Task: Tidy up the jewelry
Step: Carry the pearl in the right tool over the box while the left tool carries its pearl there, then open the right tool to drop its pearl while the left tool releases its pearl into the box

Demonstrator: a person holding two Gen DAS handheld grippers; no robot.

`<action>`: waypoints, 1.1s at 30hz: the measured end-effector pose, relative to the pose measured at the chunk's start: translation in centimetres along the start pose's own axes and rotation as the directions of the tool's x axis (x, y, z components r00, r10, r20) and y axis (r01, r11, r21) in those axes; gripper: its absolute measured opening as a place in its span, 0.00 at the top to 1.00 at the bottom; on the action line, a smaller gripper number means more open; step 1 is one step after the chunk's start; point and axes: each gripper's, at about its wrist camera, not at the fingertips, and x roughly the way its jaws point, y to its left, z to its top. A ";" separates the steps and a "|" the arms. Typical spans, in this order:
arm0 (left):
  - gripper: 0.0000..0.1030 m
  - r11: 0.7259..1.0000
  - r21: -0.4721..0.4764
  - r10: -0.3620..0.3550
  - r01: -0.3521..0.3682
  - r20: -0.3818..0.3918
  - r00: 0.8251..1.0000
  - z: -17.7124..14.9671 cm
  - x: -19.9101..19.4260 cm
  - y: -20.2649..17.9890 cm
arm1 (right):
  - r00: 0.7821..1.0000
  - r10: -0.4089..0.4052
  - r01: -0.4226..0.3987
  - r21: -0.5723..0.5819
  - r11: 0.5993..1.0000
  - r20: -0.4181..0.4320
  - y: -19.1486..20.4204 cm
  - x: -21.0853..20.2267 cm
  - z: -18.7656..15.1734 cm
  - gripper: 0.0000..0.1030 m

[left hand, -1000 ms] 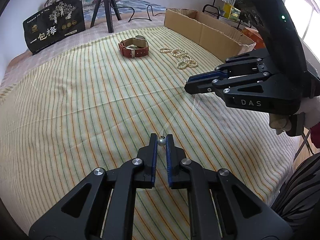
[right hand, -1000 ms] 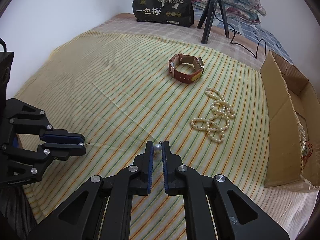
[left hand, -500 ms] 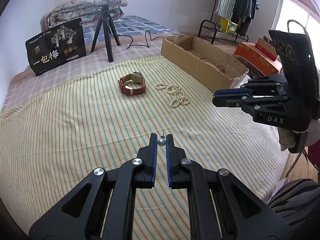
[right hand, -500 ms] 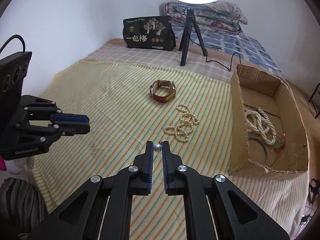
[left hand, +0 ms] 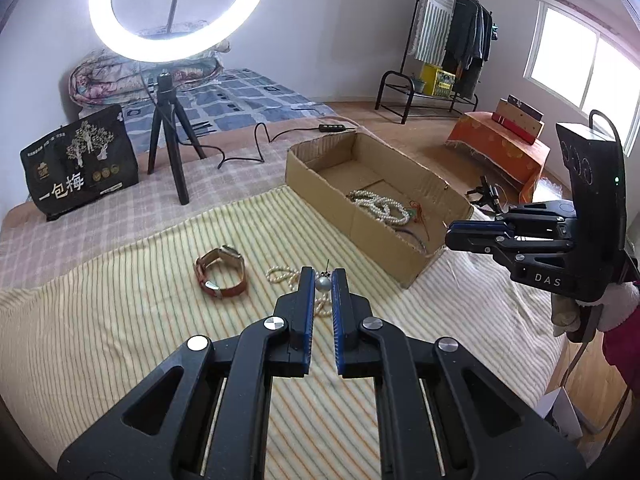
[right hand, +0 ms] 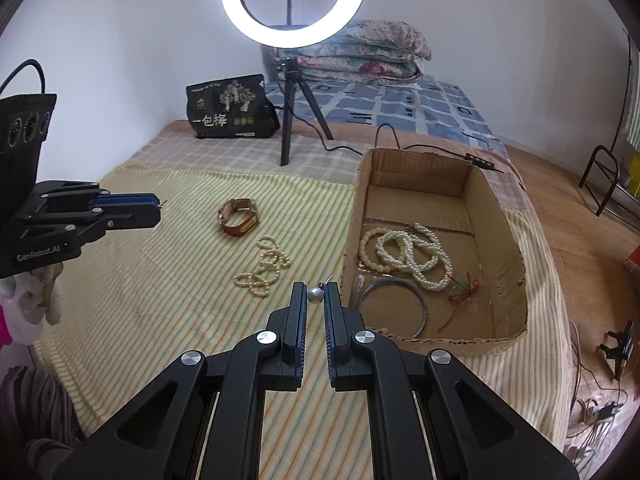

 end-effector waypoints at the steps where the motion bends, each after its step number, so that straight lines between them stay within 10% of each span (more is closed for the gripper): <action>1: 0.94 1.000 0.003 -0.006 0.006 0.003 1.000 0.5 0.3 -0.2 | 1.000 -0.006 0.006 0.005 1.000 0.004 -0.6 -0.2 0.0 0.93; 33: 0.94 1.000 -0.001 -0.014 0.014 0.017 1.000 9.8 13.3 -5.4 | 0.997 -0.080 0.080 0.091 0.993 -0.006 -10.0 2.2 -0.5 0.93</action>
